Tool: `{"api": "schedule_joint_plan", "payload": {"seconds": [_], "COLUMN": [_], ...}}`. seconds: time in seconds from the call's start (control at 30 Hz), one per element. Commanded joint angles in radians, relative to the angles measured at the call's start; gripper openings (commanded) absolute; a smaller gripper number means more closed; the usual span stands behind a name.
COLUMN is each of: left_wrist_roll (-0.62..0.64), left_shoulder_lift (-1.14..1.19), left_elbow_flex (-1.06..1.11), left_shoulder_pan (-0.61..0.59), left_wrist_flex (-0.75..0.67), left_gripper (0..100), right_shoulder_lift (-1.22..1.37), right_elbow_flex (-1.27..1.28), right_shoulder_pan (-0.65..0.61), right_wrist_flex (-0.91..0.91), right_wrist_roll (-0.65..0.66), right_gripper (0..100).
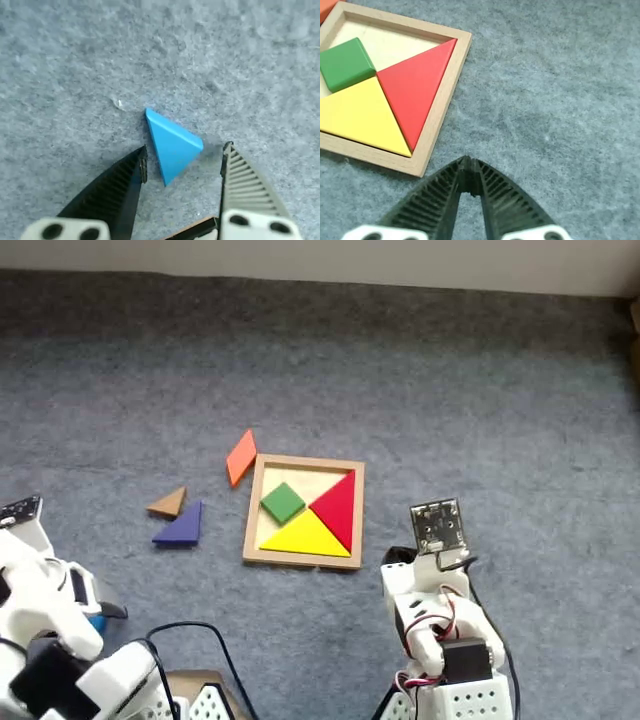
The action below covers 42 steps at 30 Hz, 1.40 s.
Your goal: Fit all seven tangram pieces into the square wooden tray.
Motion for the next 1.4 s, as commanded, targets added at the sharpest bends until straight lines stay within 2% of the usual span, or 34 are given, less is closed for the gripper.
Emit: {"api": "schedule_joint_plan", "payload": {"seconds": [0.0, 0.23, 0.47, 0.7, 0.83, 1.1, 1.37], "left_wrist_roll": [-0.014, -0.014, -0.014, -0.014, -0.014, -0.009, -0.006], "left_shoulder_lift": [0.033, 0.119, 0.139, 0.139, 0.137, 0.137, 0.137], "left_elbow_flex": [-0.001, -0.002, -0.005, -0.005, -0.010, -0.183, -0.321], "left_shoulder_pan": [-0.021, -0.021, -0.016, -0.008, 0.050, 0.194, 0.344], "left_wrist_flex": [-0.054, -0.084, -0.106, -0.104, -0.103, 0.098, 0.218], "left_gripper": [24, 23, 9, 9, 9, 9, 9], "right_shoulder_lift": [-0.005, -0.005, -0.005, -0.005, -0.005, -0.005, -0.005], "right_elbow_flex": [0.154, 0.154, 0.154, 0.154, 0.154, 0.154, 0.154], "right_shoulder_pan": [0.013, 0.013, 0.013, 0.013, 0.013, 0.013, 0.013], "right_wrist_flex": [0.001, 0.001, 0.001, 0.001, 0.001, 0.001, 0.001], "right_wrist_roll": [-0.006, -0.006, -0.006, -0.006, -0.006, -0.006, -0.006], "right_gripper": [0.5, 0.5, 0.5, 0.5, 0.5, 0.5, 0.5]}}
